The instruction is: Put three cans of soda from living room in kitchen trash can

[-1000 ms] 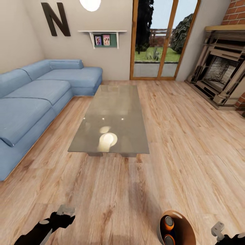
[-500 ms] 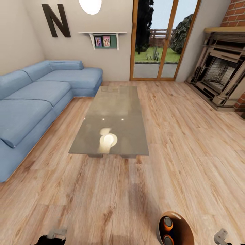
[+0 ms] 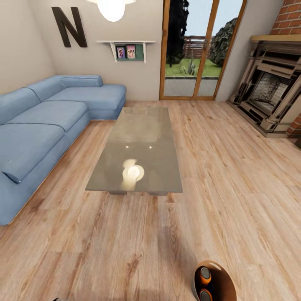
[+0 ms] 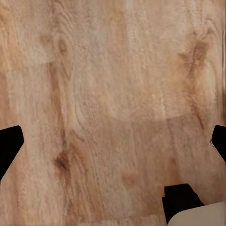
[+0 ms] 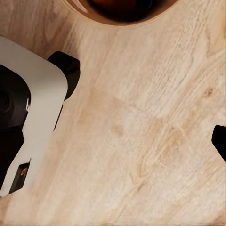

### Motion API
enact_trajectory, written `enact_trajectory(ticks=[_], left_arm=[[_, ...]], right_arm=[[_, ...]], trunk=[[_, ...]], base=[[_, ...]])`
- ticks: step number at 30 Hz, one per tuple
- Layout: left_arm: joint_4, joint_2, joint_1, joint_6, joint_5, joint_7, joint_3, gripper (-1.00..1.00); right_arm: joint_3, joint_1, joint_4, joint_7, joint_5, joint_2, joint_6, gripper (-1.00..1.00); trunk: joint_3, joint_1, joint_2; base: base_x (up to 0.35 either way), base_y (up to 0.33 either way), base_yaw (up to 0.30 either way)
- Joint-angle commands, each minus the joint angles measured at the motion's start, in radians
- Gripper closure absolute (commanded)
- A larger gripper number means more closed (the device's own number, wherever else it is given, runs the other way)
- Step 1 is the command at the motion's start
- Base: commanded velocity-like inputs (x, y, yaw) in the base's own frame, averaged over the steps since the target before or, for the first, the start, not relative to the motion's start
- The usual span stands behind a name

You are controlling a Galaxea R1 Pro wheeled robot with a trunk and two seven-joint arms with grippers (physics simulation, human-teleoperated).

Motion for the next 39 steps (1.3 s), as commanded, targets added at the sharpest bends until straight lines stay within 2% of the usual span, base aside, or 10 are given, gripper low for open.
enact_trajectory(ticks=[1, 9, 17, 21, 24, 25, 30, 34, 36, 39], left_arm=[[0.000, 0.000, 0.004, -0.011, 0.000, 0.000, 0.000, -1.00], [0.005, 0.001, 0.023, -0.067, -0.002, 0.000, -0.001, -1.00], [0.010, 0.001, 0.039, -0.071, -0.008, 0.003, -0.001, -1.00], [0.033, 0.001, 0.040, -0.066, -0.010, 0.006, -0.001, -1.00], [0.078, 0.001, 0.041, -0.059, -0.009, 0.008, 0.000, -1.00], [0.103, 0.001, 0.041, -0.049, -0.009, 0.009, 0.000, -1.00], [0.136, 0.002, 0.042, 0.005, -0.008, 0.010, 0.000, -1.00], [0.150, 0.002, 0.043, 0.054, -0.008, 0.010, 0.000, -1.00], [0.159, 0.000, 0.047, 0.141, -0.008, 0.007, -0.001, -1.00], [0.160, -0.001, 0.049, 0.181, -0.008, 0.007, 0.000, -1.00]], right_arm=[[-0.001, 0.009, 0.000, -0.001, -0.007, 0.000, -0.011, -1.00], [-0.013, 0.054, 0.006, -0.010, -0.036, 0.003, -0.067, -1.00], [-0.102, 0.077, 0.075, -0.018, -0.039, 0.004, -0.075, -1.00], [-0.127, 0.079, 0.100, -0.038, -0.039, 0.005, -0.073, -1.00], [-0.141, 0.080, 0.150, -0.092, -0.040, 0.005, -0.072, -1.00], [-0.146, 0.080, 0.194, -0.144, -0.040, 0.006, -0.072, -1.00], [-0.152, 0.081, 0.299, -0.288, -0.041, 0.016, -0.072, -1.00], [-0.156, 0.081, 0.355, -0.385, -0.041, 0.050, -0.072, -1.00], [-0.166, 0.081, 0.375, -0.425, -0.041, 0.085, -0.071, -1.00], [-0.176, 0.081, 0.384, -0.434, -0.041, 0.099, -0.070, -1.00]], trunk=[[0.003, -0.004, 0.007], [0.028, -0.035, 0.063], [0.053, -0.065, 0.119], [0.066, -0.081, 0.147], [0.075, -0.092, 0.168], [0.079, -0.096, 0.175], [0.094, -0.115, 0.210], [0.107, -0.130, 0.238], [0.113, -0.138, 0.252], [0.122, -0.150, 0.273]], base=[[0.000, 0.000, 0.000], [0.000, 0.000, 0.000], [0.000, 0.000, 0.000], [0.000, 0.000, 0.000], [0.000, 0.000, 0.000], [0.000, 0.000, 0.000], [0.000, 0.000, 0.000], [0.000, 0.000, 0.000], [0.000, 0.000, 0.000], [0.000, 0.000, 0.000]])
